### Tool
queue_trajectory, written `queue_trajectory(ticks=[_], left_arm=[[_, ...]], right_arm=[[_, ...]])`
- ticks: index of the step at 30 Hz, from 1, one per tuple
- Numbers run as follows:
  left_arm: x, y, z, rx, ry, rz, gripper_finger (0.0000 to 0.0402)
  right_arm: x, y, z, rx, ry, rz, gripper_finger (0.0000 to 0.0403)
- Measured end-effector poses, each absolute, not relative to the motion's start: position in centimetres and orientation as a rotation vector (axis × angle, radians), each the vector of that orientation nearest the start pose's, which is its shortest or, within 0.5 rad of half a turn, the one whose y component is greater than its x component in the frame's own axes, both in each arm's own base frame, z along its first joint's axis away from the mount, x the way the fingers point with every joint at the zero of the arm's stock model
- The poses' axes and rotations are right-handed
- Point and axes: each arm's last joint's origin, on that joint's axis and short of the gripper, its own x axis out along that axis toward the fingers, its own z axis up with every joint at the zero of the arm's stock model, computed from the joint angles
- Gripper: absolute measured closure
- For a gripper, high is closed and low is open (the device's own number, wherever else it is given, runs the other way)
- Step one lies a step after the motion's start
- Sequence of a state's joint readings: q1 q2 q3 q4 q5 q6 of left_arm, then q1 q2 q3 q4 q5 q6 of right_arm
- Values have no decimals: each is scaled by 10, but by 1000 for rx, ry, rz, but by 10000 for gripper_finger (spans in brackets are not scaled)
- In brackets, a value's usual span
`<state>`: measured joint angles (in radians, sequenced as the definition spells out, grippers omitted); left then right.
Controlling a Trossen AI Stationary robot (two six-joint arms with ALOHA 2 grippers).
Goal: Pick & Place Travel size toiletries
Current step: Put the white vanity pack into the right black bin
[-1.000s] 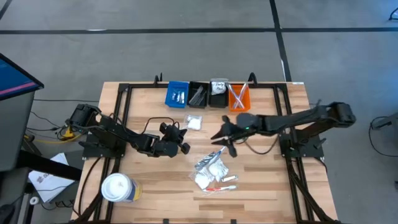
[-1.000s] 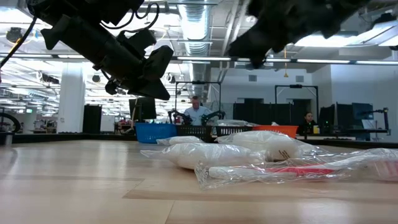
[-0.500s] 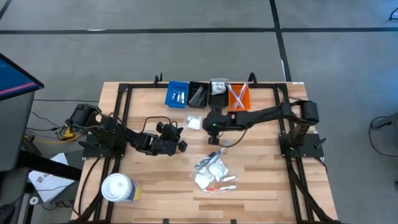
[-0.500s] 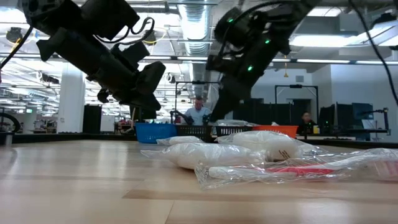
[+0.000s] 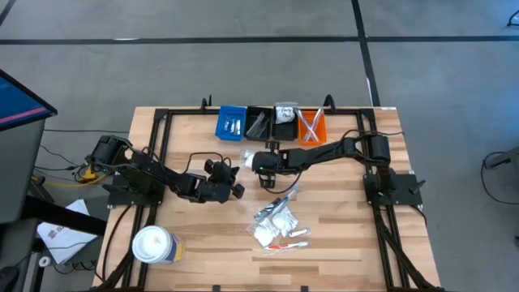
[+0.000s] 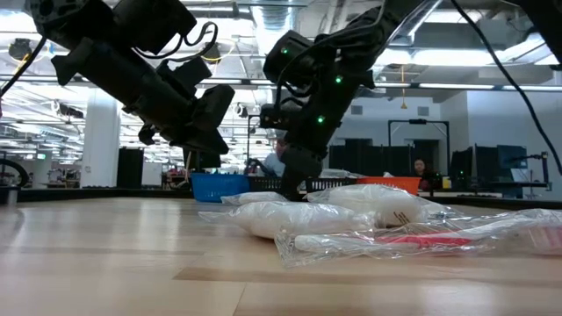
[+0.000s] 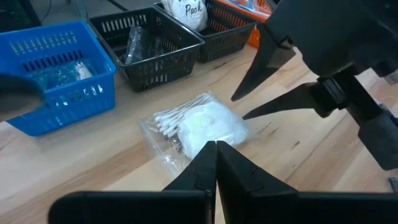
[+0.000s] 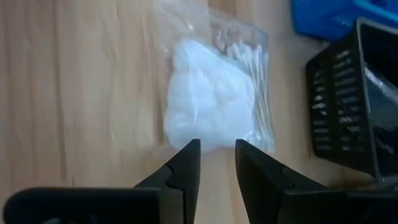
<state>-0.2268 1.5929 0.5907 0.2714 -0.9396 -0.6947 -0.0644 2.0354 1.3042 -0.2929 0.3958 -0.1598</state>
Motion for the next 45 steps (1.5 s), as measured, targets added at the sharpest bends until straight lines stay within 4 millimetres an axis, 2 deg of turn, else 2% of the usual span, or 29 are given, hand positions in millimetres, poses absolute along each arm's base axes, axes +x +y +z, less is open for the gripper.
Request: queue_trajectory(ticks=[9, 13, 17, 33, 36, 45], left_arm=[[270, -39, 137, -235, 347, 844, 401], [270, -39, 137, -237, 345, 844, 401], [271, -39, 138, -240, 340, 843, 401], [271, -39, 138, -240, 339, 843, 401], [271, -39, 138, -243, 335, 843, 401], [271, -39, 138, -243, 334, 842, 401]], right_arm=[[411, -19, 144, -352, 1023, -284, 310], [414, -15, 133, -378, 1030, -263, 310], [414, -19, 123, -376, 1059, -268, 310], [416, -40, 126, -294, 1016, -352, 311], [416, -46, 126, -278, 1004, -371, 323], [413, -57, 125, -239, 1031, -409, 397]])
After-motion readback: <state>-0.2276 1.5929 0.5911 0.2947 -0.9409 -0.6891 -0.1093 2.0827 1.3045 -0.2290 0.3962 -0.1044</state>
